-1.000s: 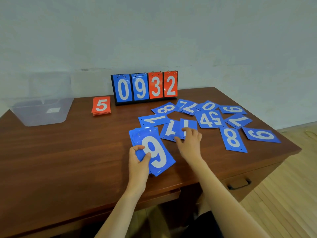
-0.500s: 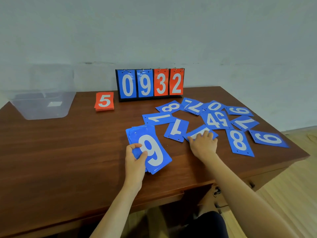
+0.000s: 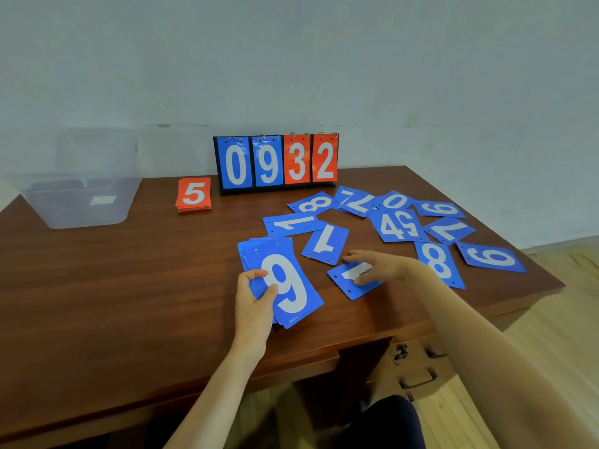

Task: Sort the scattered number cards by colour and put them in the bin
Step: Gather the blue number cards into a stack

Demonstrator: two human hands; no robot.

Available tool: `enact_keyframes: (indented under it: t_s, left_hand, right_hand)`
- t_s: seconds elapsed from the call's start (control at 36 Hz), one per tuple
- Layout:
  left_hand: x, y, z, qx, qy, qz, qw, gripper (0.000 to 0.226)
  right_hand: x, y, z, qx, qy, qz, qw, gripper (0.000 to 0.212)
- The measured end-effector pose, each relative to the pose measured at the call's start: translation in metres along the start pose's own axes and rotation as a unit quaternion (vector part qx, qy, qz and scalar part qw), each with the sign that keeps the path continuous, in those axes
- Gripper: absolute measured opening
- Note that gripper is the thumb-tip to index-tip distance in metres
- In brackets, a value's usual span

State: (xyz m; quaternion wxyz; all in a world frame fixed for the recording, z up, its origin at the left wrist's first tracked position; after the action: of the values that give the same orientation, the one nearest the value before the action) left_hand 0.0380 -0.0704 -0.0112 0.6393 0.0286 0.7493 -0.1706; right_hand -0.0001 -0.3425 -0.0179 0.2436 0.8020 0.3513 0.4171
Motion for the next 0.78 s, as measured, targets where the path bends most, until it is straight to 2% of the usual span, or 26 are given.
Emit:
enact_keyframes:
  t_s: [0.14,0.28,0.36,0.42,0.47,0.56,0.61,0.67,0.72,0.78]
  left_hand:
    - [-0.002,0.001,-0.003,-0.004,-0.008,0.006,1.000,0.023]
    - [-0.002,-0.004,-0.007,0.007,-0.008,0.004,1.000,0.021]
    - [-0.001,-0.009,-0.011,0.012,-0.007,0.010,1.000,0.021]
    - [0.001,-0.013,-0.014,0.017,-0.007,0.008,1.000,0.021]
    - [0.002,-0.016,-0.017,0.020,-0.007,0.013,1.000,0.022]
    - [0.004,-0.020,-0.021,0.022,-0.005,0.020,1.000,0.021]
    - [0.005,-0.022,-0.023,0.024,-0.005,0.028,0.999,0.021]
    - [0.005,-0.024,-0.024,0.025,-0.004,0.033,0.999,0.021]
    - [0.006,-0.023,-0.024,0.023,-0.004,0.038,0.999,0.021]
    - [0.006,-0.021,-0.023,0.019,-0.004,0.042,0.999,0.021]
  right_hand:
    - [-0.021,0.016,-0.004,-0.088,-0.073,-0.081,0.990,0.078]
    - [-0.031,0.009,-0.021,-0.098,-0.158,-0.131,0.974,0.067]
    - [-0.034,0.001,-0.029,-0.117,-0.174,-0.095,0.973,0.065]
    - [-0.034,-0.002,-0.036,-0.149,-0.166,-0.055,0.973,0.067]
    - [-0.033,-0.006,-0.045,-0.176,-0.154,-0.001,0.972,0.061]
    - [-0.028,-0.014,-0.050,-0.208,-0.136,0.007,0.969,0.035]
    - [-0.021,-0.009,-0.056,-0.265,-0.112,0.008,0.958,0.024]
    - [-0.018,0.000,-0.066,-0.347,-0.084,0.061,0.932,0.022]
    - [-0.015,0.008,-0.081,-0.428,-0.045,0.144,0.891,0.027]
    - [-0.010,0.009,-0.088,-0.460,-0.002,0.234,0.857,0.031]
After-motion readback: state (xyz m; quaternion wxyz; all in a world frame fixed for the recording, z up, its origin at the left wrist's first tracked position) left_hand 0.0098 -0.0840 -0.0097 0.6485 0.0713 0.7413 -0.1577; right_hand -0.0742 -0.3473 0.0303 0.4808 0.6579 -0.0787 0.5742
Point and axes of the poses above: each hand's wrist, its own z-axis towards the middle knuckle, its own y-axis out of the back of the hand, x = y × z, the point moved 10 cm from there along z, towards the middle knuckle, and after that the axes turned 5 degrees about x, right-handed, at the moved point
